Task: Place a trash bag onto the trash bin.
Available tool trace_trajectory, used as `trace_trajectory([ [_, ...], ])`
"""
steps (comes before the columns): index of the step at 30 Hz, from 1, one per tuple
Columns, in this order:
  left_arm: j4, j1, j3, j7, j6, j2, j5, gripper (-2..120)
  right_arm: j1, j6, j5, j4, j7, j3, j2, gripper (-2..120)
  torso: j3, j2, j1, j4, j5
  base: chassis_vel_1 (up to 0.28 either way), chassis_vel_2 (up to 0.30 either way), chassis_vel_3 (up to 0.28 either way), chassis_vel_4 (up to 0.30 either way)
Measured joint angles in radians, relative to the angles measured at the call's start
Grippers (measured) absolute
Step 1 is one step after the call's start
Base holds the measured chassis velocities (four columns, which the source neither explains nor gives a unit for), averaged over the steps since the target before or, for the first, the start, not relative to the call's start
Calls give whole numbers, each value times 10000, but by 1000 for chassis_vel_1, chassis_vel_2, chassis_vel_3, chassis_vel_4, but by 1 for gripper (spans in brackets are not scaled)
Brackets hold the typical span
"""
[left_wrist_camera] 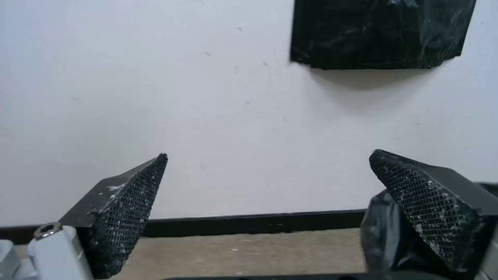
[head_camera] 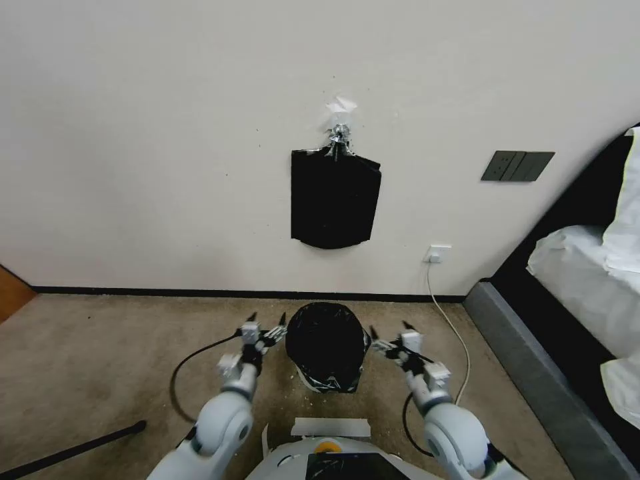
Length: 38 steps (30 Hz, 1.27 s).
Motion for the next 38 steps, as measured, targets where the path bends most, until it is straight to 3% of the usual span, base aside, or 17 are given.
trace_trajectory([
  [8,-108,1136,-337,207,-1104,-1146,873,100,-149,919,-468,-22,-123,-32,1043,100,0,0,0,0,-2,0,0,0,0],
  [38,-69,1041,-273,122,-1004,-1108,755,100,-99,791,-375,34,-56,-89,973,100,2,-1,1,0,-1,0,0,0,0],
])
